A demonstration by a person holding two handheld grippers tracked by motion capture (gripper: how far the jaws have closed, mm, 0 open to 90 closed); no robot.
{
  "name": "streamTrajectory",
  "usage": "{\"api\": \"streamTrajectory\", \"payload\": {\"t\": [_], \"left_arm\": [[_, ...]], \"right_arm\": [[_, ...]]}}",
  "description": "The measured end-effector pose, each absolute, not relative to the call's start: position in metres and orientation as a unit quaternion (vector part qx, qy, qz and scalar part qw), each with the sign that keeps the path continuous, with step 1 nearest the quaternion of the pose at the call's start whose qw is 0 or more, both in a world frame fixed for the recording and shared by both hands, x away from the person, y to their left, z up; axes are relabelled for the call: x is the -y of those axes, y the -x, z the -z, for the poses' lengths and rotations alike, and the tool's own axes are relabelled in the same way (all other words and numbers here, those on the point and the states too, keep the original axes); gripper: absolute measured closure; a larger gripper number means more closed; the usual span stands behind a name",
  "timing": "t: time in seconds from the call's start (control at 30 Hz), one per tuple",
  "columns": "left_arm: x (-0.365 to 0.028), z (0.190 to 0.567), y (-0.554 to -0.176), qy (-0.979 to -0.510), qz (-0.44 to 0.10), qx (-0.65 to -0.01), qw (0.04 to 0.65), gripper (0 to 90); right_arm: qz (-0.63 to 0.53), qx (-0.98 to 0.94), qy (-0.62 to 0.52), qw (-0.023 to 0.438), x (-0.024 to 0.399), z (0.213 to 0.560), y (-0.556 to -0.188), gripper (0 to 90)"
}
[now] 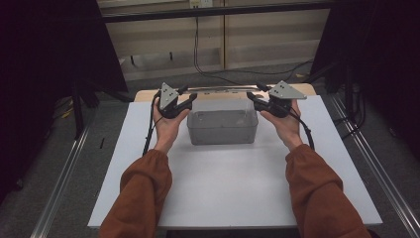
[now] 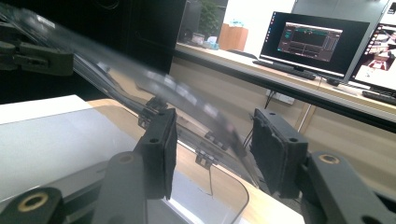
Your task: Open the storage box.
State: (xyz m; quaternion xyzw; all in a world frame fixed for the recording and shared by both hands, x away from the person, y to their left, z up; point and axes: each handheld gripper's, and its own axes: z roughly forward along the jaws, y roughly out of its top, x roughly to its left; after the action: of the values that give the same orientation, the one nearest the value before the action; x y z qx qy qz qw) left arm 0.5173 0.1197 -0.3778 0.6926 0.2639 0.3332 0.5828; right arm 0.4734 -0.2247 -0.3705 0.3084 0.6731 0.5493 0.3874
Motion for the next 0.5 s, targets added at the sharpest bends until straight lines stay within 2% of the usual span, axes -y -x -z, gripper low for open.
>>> {"api": "streamTrajectory", "payload": {"t": [0.5], "left_arm": [[-0.119,0.372,-0.525,-0.694,-0.34,-0.262,0.578,58.6]], "right_arm": [[-0.544,-0.675,-0.316,0.385,0.225,0.371,-0.49,53.3]]}}
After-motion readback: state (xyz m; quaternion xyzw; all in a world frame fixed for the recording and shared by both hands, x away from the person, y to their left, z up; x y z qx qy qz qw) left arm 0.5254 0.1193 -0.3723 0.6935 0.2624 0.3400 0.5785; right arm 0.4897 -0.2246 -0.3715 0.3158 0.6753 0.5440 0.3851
